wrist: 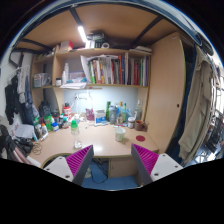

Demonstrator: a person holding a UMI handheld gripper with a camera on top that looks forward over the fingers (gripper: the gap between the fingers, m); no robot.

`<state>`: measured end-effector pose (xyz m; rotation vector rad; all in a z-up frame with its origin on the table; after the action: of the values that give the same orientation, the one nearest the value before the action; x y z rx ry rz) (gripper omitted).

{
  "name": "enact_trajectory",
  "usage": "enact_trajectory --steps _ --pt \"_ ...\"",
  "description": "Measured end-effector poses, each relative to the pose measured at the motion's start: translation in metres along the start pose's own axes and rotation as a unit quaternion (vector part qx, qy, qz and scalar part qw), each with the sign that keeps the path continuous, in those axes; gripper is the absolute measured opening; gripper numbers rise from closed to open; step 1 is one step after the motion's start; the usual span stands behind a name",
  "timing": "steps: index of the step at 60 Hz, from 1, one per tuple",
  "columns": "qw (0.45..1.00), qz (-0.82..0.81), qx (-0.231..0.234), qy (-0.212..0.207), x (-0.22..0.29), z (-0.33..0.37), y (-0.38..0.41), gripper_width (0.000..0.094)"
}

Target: Pour water

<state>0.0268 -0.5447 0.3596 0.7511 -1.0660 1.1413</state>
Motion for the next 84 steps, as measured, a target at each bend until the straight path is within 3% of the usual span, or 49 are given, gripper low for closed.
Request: enact_trajectory --steps 16,28,49,59,68,71,75,84 --pt "1.0 0.001 0.025 -0.015 -0.003 -0.005 0.039 0.0841" --pt "0.998 0.008 0.062 -0.023 -0.035 -0.061 0.076 0.084" --pt "0.985 -0.022 0.163 -0.043 -0.094 -0.291 0.209 0.0844" --pt "0.987 -0.024 0.152 -0.054 -0.111 -0.401 0.259 0.0842" --pt "0.988 -0.018 0.138 -0.068 -0.108 -0.46 0.279 0.084" --pt "0.988 -0.015 0.137 -0.077 -0.103 -0.471 0.283 0.0784" --pt "0.987 -0.005 0.134 -0.084 -0.1 -0.48 0.286 0.0506" --pt "0.989 -0.008 0.13 -0.067 -0.103 -0.483 0.283 0.0451"
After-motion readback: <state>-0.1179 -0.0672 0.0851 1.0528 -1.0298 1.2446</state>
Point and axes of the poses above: the point between the fingertips, and its own axes, seen from behind it with the camera up: y to the left, x up, z backward, against the way the camera looks, the point moved 7 cm from there along z, backward, against the way the camera looks
